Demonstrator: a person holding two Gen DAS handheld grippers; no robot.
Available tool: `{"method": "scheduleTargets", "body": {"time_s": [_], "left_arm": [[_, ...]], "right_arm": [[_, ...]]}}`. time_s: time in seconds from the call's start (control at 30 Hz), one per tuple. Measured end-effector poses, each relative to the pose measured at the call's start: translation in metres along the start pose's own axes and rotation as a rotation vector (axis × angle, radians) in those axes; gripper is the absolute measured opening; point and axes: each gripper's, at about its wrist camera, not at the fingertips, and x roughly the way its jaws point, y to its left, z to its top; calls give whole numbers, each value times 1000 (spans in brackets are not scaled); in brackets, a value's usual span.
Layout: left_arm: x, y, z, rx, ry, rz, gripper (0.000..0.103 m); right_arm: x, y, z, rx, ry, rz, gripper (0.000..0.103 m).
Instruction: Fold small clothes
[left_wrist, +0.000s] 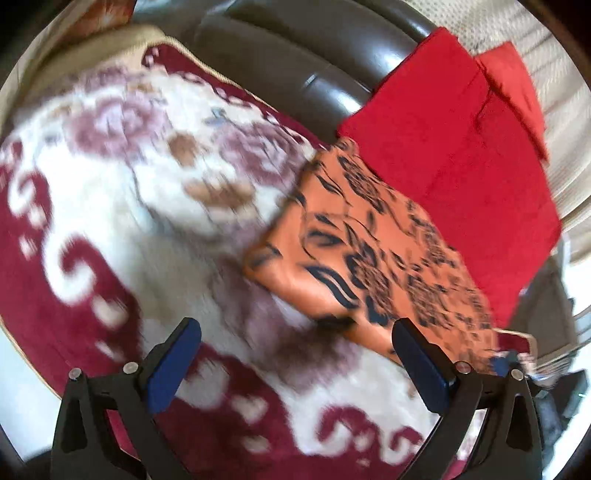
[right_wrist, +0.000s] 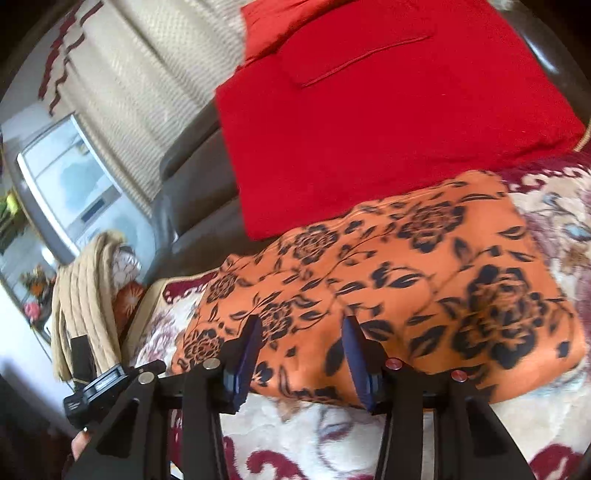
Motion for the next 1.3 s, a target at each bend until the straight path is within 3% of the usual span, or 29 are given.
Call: {"method": "scheduleTargets", "body": {"time_s": [0.03,0.1,0.17,0.23,0.37,0.43,0.57,0.67,0.77,0.83,1.03,1.2,1.3], "left_arm": [[2,-3,-2,4,9,-3,95],[13,-7,-2,6,36,-13,65],[28,-8,-2,-23,66,-37,55],[34,-8,1,-62,53,-36,55],[44,-1,15,-183,6,-94,70],[50,4,19,-248,-4,-124,70],[54,-4,24,-223,-36,-140,69],[50,-20,27,-122,-70,-142,39],[41,-36,30,-14,-103,-109,30],[32,-47,32,53,-128,-111,27],[1,-132,33,371,-200,-105,24],[-8,-224,0,645,-208,-148,23],[4,-270,-30,767,-155,-186,23]], "right_arm": [[2,3,-2,-4,9,0,45],[12,6,-4,4,38,-4,45],[22,5,-7,20,59,-17,45],[33,2,-8,32,76,-34,45],[45,-7,-8,62,86,-48,45],[50,-12,-7,81,96,-49,45],[66,-24,-11,117,153,-69,36],[62,-27,-8,132,145,-41,36],[51,-31,-3,154,114,-23,35],[40,-38,2,183,81,-12,35],[6,-65,18,255,-17,-16,37],[-26,-94,27,329,-101,-14,37],[-43,-108,30,364,-137,0,37]]}}
